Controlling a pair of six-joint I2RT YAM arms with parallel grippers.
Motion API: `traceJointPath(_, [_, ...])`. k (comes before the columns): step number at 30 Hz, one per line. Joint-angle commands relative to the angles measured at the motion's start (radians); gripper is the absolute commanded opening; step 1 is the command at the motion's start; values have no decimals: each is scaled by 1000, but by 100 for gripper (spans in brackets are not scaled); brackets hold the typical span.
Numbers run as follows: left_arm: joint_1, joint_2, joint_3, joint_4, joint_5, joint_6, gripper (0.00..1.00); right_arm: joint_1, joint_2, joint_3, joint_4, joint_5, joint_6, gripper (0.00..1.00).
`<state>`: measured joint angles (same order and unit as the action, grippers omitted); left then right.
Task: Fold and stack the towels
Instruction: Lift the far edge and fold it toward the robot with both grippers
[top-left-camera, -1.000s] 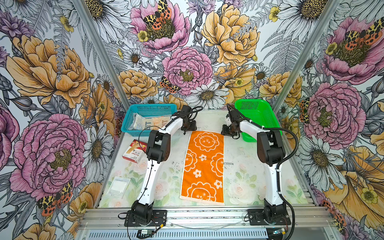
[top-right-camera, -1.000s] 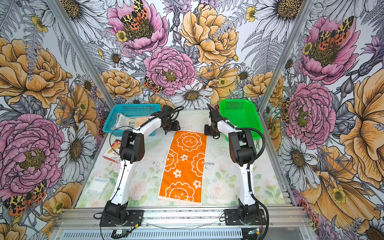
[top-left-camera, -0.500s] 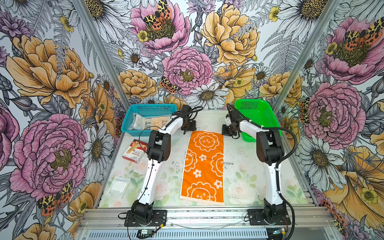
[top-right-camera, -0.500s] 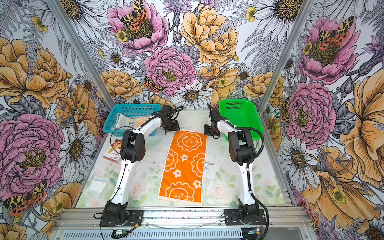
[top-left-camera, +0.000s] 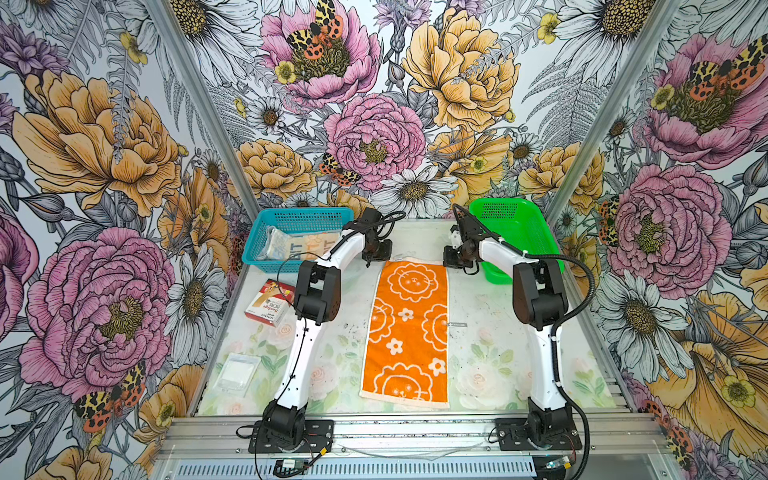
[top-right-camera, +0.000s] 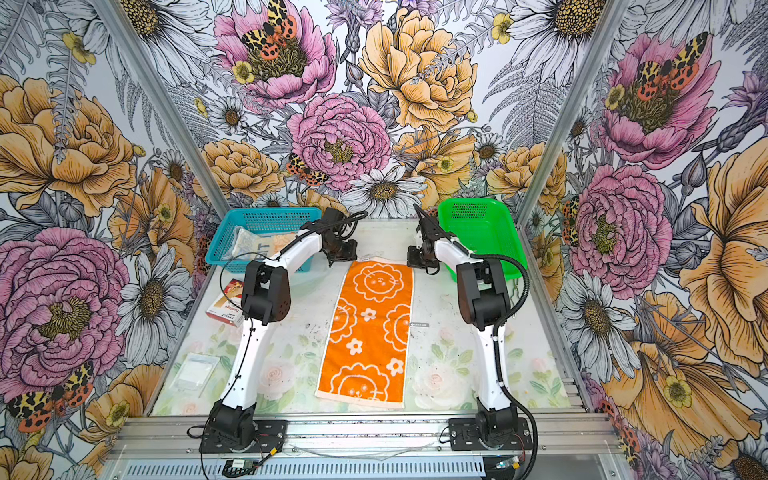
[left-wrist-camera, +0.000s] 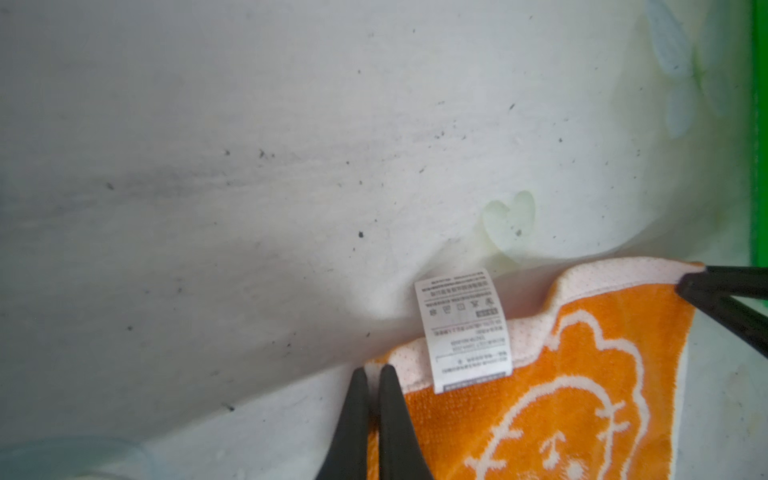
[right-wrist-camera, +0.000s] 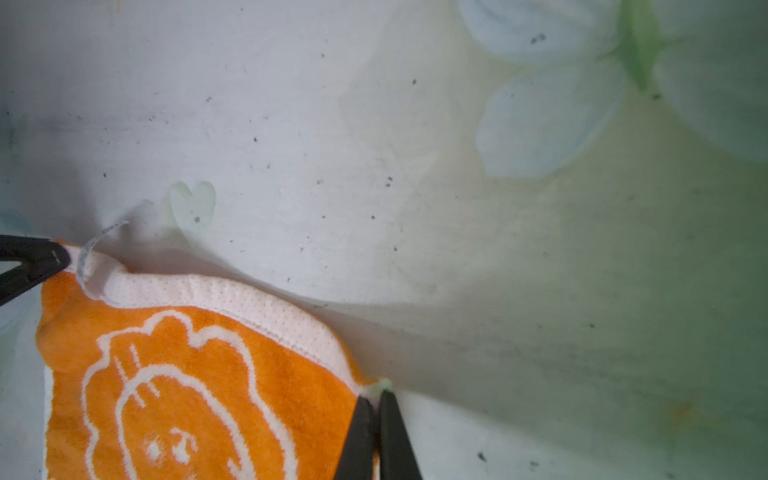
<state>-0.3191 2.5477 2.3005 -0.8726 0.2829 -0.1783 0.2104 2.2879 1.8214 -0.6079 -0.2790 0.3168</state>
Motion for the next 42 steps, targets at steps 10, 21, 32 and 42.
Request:
traceJointPath(10, [38, 48, 419, -101, -9, 78, 0, -34, 46, 258, 10, -112, -69, 0])
traceJointPath(21, [36, -107, 353, -232, -8, 153, 0, -14, -167, 80, 14, -154, -119, 0])
traceJointPath(32, [50, -456, -132, -181, -66, 165, 0, 49, -428, -256, 60, -112, -127, 0])
traceJointPath(42, [45, -803, -744, 17, 10, 81, 0, 129, -573, -533, 145, -52, -79, 0])
